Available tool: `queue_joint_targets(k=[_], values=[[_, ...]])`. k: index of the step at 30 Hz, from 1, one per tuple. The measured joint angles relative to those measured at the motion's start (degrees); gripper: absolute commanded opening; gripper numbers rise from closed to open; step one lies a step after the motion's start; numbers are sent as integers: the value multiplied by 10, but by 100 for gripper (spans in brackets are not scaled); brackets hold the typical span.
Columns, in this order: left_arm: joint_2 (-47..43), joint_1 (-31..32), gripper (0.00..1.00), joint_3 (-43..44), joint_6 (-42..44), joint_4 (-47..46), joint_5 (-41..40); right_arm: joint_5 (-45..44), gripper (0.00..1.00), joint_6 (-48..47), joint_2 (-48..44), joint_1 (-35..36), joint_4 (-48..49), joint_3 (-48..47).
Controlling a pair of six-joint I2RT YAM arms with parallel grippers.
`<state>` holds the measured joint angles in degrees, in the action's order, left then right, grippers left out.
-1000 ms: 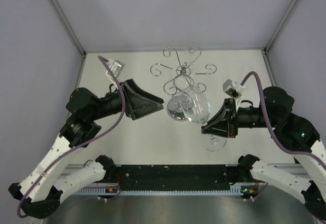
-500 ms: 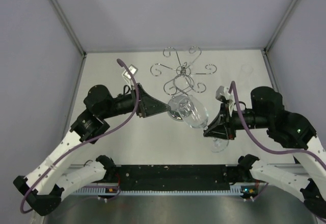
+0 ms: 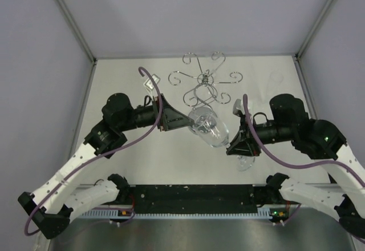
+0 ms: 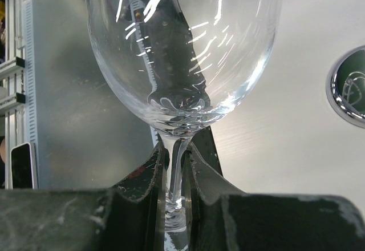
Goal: Take the wine glass off the wine glass rack
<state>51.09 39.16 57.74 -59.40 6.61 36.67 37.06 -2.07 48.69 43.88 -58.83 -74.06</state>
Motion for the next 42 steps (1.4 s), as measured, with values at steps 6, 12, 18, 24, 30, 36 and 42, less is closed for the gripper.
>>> queue_joint_targets(k=[6,12,18,24,30,36,42], values=[[7,0,62,-1,6,2,6,-4,0,-9,14,12,-9,-12],[10,0,56,-19,8,0,16,-15,0,-14,36,27,-16,-25],[14,0,43,-31,12,2,27,-33,0,-18,60,49,-22,-33],[15,0,29,-31,34,17,32,-50,0,-19,70,55,-28,-41],[15,0,19,-31,58,43,32,-64,0,-21,74,56,-40,-64],[15,-1,14,-33,77,63,31,-73,0,-21,81,56,-46,-68],[16,-2,7,-36,97,89,25,-77,17,-23,98,59,-57,-76]])
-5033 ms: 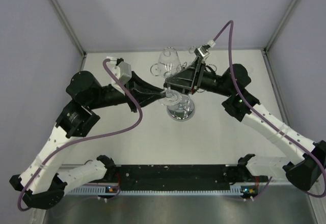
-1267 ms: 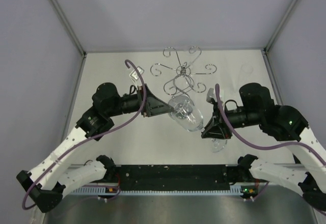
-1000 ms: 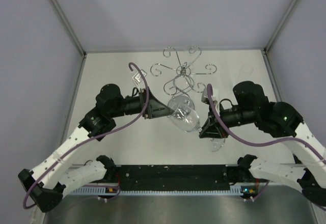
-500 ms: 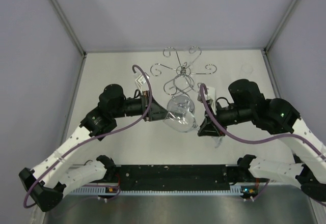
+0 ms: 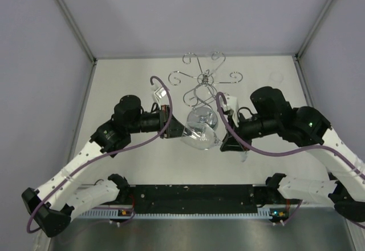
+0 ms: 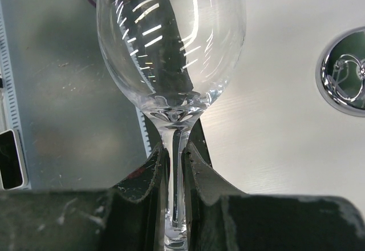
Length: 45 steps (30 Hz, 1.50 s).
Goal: Take the wine glass off the wine glass rack
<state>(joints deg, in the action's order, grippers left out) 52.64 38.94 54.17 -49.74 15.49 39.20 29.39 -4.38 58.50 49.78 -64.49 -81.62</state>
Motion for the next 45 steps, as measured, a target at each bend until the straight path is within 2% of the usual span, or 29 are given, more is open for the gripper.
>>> queue_joint_targets(k=[5,9,17,22,27,39,45], values=[[0,0,2,0,25,20,0,-7,42,3,5,0,5,-3],[1,1,0,-3,48,59,0,-12,51,3,5,0,17,-3],[1,1,0,-3,71,78,-3,-17,54,5,5,0,26,-3],[2,1,0,4,110,132,-36,-28,55,5,5,0,29,-3],[3,2,0,21,155,188,-94,-38,55,8,5,0,38,-2],[29,-3,0,65,242,296,-302,-55,56,10,-10,0,57,21],[30,-49,0,105,272,336,-348,-57,56,10,-11,0,66,26]])
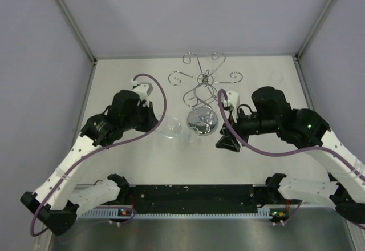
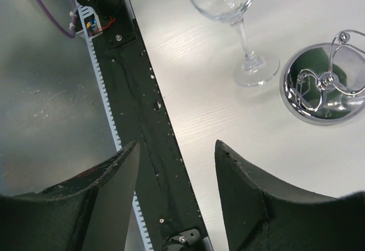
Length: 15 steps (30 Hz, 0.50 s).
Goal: Take the wine glass off the wine glass rack
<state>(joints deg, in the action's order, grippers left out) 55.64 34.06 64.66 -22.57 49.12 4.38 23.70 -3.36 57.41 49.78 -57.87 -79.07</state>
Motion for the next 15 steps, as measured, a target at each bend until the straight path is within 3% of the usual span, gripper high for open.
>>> queue_joint_targets(k=[6,15], values=[[14,-27,0,57,27,33,-60,-2,56,6,0,0,28,19],[122,-34,0,189,69,79,-157,-20,55,21,0,0,52,33]])
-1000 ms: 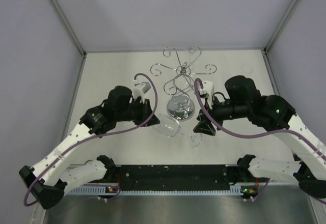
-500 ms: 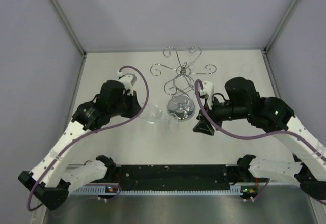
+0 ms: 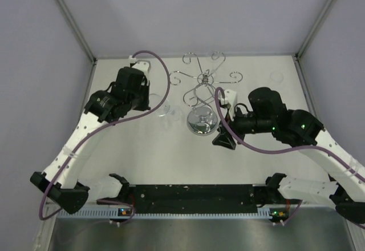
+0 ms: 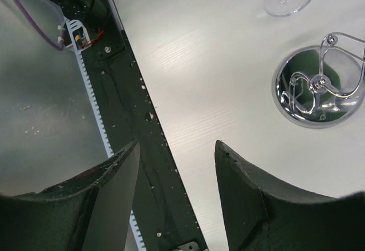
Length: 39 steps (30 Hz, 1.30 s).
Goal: Take the wine glass off the wine glass rack
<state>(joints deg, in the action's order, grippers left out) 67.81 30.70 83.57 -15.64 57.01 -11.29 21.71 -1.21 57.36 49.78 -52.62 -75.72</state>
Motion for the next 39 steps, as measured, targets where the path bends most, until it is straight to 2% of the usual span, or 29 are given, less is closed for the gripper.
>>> queue_joint_targets(k=[7,18,26,39], values=[[92,-23,0,81,33,33,-36,-12,56,6,-4,0,8,7],[271,-56,0,267,70,73,-9,-10,55,28,-16,0,12,23],[353,-74,0,317,83,100,13,-10,55,30,-26,0,19,38],[413,-77,0,356,87,106,-1,-9,56,33,-27,0,21,43]])
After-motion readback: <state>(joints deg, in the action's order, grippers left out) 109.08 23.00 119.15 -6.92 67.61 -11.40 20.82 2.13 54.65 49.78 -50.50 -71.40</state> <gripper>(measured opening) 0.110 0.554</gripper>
